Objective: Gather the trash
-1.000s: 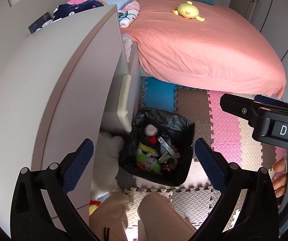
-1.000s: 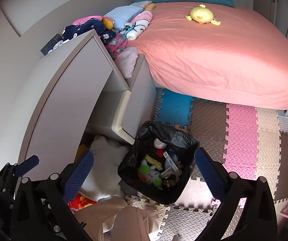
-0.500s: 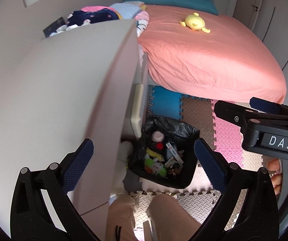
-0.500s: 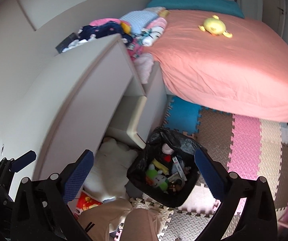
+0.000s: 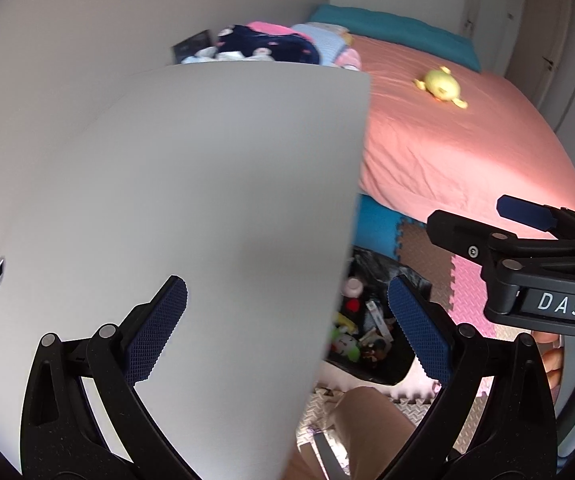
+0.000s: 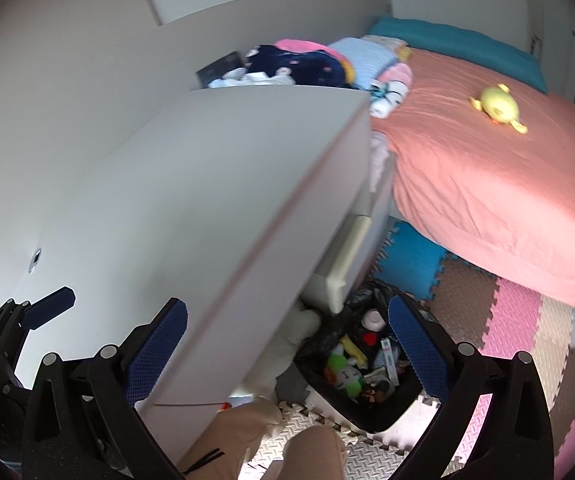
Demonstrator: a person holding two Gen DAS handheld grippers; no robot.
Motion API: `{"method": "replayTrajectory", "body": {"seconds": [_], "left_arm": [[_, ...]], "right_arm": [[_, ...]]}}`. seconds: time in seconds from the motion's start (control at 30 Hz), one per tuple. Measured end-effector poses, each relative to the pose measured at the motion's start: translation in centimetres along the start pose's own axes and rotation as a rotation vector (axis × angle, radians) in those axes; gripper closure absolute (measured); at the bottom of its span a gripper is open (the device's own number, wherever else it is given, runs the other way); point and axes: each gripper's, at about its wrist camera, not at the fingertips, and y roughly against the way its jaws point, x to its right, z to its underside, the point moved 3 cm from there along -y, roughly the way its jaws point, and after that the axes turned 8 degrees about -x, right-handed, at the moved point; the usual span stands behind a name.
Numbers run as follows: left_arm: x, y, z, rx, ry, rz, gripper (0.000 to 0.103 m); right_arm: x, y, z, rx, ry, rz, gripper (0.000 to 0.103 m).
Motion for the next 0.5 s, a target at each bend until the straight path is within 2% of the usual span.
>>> {"method": "replayTrajectory", "body": {"seconds": [0.23,0.5], "left_arm": [[-6.1,1.6,2.1,0.011,0.082,-0.042,0.006],[-14.3,3.2,6.4,0.000,0.202,-0.107,0.006]], "right_arm": [[-6.6,-0.9,-0.3,-0.013,0.096,-0.031,0.003],[-15.3,-2.1,1.4,-0.026,0.222,-0.080,0.003]]}}
